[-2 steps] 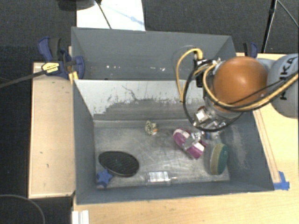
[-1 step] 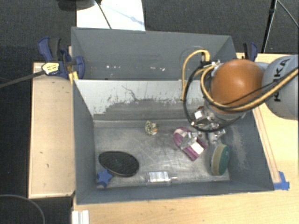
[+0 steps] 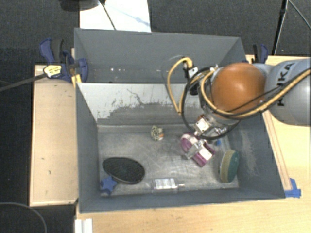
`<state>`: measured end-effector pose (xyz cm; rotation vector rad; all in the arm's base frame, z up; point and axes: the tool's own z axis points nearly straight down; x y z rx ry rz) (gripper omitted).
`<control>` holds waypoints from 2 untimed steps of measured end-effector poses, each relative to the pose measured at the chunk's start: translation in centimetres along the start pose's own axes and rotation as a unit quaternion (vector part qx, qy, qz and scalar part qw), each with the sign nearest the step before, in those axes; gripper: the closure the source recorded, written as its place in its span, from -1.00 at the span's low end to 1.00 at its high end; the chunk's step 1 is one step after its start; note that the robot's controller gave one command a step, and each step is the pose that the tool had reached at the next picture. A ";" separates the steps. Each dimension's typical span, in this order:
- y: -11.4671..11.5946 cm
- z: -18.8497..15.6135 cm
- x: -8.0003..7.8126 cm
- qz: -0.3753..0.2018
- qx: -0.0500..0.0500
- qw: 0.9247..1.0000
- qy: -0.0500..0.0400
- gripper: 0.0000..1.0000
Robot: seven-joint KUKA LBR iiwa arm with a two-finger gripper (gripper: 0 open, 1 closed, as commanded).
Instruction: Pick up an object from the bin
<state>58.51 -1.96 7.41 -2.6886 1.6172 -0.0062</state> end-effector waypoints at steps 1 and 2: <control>-0.1 0.0 -0.4 0.003 -0.001 1.000 -0.004 1.00; -0.1 -11.6 -0.8 -0.006 0.001 1.000 0.000 1.00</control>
Offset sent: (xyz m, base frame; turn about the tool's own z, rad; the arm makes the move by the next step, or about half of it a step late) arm 0.0000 0.0000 0.0000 0.0000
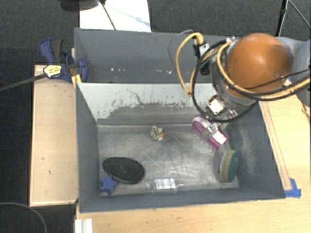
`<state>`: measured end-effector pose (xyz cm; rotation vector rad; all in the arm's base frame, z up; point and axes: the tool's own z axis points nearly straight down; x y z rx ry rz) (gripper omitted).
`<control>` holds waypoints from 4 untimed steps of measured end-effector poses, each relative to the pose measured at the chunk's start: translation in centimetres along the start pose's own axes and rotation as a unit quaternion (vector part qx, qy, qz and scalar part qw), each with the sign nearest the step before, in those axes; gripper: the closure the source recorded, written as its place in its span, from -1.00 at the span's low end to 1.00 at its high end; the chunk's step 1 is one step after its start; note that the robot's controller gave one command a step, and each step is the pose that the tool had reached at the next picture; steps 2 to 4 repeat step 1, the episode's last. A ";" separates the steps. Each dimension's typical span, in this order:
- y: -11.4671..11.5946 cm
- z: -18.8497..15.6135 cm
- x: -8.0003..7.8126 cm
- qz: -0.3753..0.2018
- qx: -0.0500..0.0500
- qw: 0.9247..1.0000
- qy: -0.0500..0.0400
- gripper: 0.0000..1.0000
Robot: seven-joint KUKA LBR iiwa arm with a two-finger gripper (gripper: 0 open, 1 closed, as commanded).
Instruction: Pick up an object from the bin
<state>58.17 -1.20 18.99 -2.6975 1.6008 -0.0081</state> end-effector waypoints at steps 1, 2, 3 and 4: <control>-1.2 -3.6 -2.4 -0.218 -0.002 0.976 -0.003 1.00; -1.2 -3.6 -2.4 -0.218 -0.002 0.976 -0.003 1.00; -1.2 -3.6 -2.4 -0.218 -0.002 0.976 -0.003 1.00; -1.2 -3.6 -2.4 -0.218 -0.002 0.976 -0.003 1.00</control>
Offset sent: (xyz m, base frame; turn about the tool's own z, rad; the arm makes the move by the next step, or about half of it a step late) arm -0.0013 0.0253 0.0360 -0.4439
